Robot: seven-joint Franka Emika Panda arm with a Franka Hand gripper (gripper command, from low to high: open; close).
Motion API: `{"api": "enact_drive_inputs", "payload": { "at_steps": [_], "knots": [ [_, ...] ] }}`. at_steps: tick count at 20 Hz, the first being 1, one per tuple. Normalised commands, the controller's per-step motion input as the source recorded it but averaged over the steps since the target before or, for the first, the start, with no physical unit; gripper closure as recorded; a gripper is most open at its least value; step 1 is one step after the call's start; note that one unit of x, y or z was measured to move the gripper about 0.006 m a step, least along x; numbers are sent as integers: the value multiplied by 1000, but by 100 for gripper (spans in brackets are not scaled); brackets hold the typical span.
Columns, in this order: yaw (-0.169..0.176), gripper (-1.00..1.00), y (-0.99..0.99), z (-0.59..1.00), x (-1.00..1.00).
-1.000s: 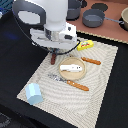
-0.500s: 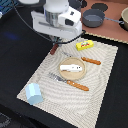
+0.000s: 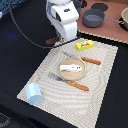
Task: Interact with the objects in diverse but meaningful ways.
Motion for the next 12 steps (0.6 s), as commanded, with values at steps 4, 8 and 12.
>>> {"api": "enact_drive_inputs", "payload": {
  "at_steps": [4,8,12],
  "knots": [
    [-55,100,809,-292,-4],
    [-67,100,426,-257,191],
    [-51,100,96,-276,205]
  ]
}}
